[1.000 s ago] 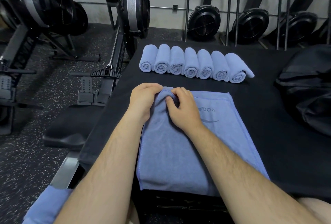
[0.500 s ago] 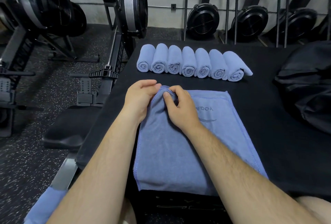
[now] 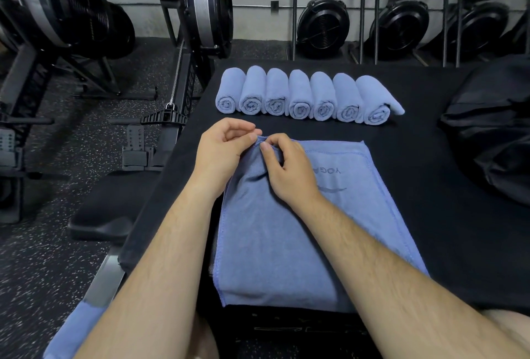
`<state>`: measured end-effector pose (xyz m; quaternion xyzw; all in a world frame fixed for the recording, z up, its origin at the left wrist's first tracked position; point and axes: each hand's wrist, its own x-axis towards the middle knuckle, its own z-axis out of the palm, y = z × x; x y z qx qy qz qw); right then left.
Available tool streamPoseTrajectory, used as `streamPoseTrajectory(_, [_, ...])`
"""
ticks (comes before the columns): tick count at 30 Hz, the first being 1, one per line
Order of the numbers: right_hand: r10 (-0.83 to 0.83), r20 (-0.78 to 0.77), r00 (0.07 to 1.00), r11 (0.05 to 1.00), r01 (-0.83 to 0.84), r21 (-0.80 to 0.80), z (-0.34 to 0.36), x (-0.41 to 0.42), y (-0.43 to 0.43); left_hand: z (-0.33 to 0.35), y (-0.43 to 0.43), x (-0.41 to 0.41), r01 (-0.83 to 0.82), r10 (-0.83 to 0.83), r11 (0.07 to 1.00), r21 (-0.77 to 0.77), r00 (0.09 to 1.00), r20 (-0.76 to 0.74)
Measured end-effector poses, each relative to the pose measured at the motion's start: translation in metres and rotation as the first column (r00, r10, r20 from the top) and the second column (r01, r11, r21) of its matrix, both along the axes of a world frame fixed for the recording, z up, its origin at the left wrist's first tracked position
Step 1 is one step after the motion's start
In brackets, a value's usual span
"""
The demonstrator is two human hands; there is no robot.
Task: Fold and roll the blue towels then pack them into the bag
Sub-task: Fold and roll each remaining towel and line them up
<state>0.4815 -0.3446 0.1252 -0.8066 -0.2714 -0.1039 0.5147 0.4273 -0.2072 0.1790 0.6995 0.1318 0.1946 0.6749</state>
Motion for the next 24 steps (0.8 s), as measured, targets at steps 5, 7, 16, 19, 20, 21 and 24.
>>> streamPoseTrajectory(5, [-0.017, 0.013, 1.0, 0.999, 0.016, 0.036, 0.0, 0.001, 0.001, -0.001, 0.0, 0.0, 0.026, -0.026, 0.998, 0.052, 1.0, 0.002])
streamPoseTrajectory(7, [-0.015, 0.013, 1.0, 0.999, 0.015, 0.035, 0.0, 0.0, 0.001, -0.002, -0.001, 0.002, -0.016, 0.015, 0.995, 0.101, 1.0, 0.008])
streamPoseTrajectory(16, [-0.057, -0.017, 0.998, 0.998, 0.057, 0.013, 0.002, -0.003, -0.001, -0.002, -0.003, -0.001, 0.077, -0.078, 0.988, 0.134, 0.997, 0.002])
streamPoseTrajectory(19, [-0.098, 0.018, 0.995, 0.956, 0.099, -0.277, 0.012, 0.0, 0.003, -0.007, 0.001, 0.003, -0.027, 0.021, 0.973, 0.228, 0.999, 0.026])
streamPoseTrajectory(20, [-0.089, 0.023, 0.996, 0.902, 0.091, -0.421, 0.017, 0.006, 0.003, -0.008, 0.002, 0.005, -0.069, 0.06, 0.961, 0.266, 0.997, 0.043])
streamPoseTrajectory(21, [-0.074, 0.026, 0.997, 0.834, 0.077, -0.546, 0.022, 0.011, 0.001, -0.009, 0.001, 0.006, -0.106, 0.09, 0.945, 0.31, 0.994, 0.064])
streamPoseTrajectory(24, [-0.027, 0.014, 1.0, 0.71, 0.029, -0.704, 0.038, 0.031, -0.022, -0.012, -0.002, 0.004, -0.197, 0.164, 0.87, 0.452, 0.98, 0.11])
